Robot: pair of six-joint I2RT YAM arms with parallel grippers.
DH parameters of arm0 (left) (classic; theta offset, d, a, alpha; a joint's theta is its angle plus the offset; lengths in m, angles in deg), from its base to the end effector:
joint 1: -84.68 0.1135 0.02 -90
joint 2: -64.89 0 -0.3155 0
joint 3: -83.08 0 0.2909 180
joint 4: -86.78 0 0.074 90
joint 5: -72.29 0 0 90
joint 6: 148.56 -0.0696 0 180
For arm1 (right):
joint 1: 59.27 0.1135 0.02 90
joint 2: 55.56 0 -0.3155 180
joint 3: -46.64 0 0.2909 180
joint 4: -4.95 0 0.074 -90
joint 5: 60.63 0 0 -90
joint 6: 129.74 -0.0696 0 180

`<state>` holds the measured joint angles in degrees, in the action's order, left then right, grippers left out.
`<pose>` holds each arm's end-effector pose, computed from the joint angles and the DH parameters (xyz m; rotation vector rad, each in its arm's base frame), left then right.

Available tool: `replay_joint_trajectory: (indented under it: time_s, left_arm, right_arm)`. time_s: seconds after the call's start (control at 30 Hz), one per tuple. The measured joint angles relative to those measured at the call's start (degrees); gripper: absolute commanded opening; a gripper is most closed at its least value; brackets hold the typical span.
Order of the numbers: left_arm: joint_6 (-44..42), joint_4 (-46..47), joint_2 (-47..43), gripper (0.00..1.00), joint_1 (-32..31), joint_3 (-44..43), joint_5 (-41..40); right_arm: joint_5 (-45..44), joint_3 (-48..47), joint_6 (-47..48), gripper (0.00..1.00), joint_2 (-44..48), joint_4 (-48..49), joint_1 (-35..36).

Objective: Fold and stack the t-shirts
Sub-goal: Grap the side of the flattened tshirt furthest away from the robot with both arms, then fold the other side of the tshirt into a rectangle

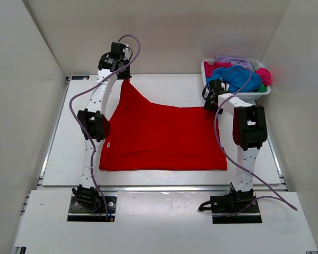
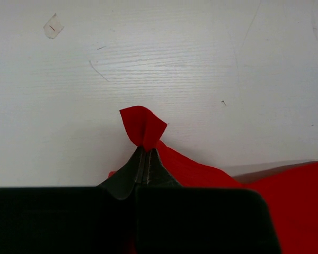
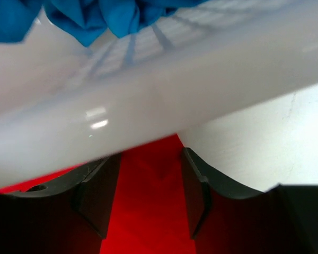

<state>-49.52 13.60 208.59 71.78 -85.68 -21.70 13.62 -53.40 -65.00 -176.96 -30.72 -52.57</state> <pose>0.6186 -0.1367 0.3167 0.0491 2.4095 -0.0931 0.5306 0.0433 0.1586 0.5068 2.4639 -0.1294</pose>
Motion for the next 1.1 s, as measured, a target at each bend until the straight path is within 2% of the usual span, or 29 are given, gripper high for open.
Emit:
replay_joint_trajectory:
  time_s: [0.1,0.17,0.2,0.33,0.6,0.8,1.03,1.1]
  left_arm:
    - [0.04,-0.02,-1.42,0.00,0.02,0.07,0.00]
    - [0.07,-0.02,-2.21,0.00,0.02,0.07,0.00]
    - [0.07,-0.02,-2.60,0.00,0.02,0.13,0.00]
    - [0.17,-0.02,-3.69,0.00,0.11,0.90,0.15]
    - [-0.02,-1.01,-6.64,0.00,0.57,7.41,0.72]
    - [-0.68,-3.54,-16.31,0.00,-0.13,23.32,0.00]
    - [0.02,5.25,-40.92,0.00,-1.09,58.60,0.70]
    - [0.55,7.32,-47.15,0.00,-0.68,65.90,0.74]
  right_arm:
    - [-0.46,0.98,-0.02,0.41,0.22,0.81,0.11]
    - [-0.44,0.92,-0.13,0.29,0.22,0.50,0.07]
    - [-0.50,0.85,-0.28,0.21,0.22,0.24,0.04]
    - [-1.31,1.14,-0.31,0.00,0.33,0.42,-0.13]
    - [1.29,7.39,1.92,0.00,3.82,6.47,-0.85]
    - [5.11,15.47,4.61,0.00,9.64,11.21,-0.92]
    - [9.73,23.96,7.13,0.00,19.23,16.57,-1.22]
    - [11.04,25.83,7.63,0.00,21.64,18.32,-1.40]
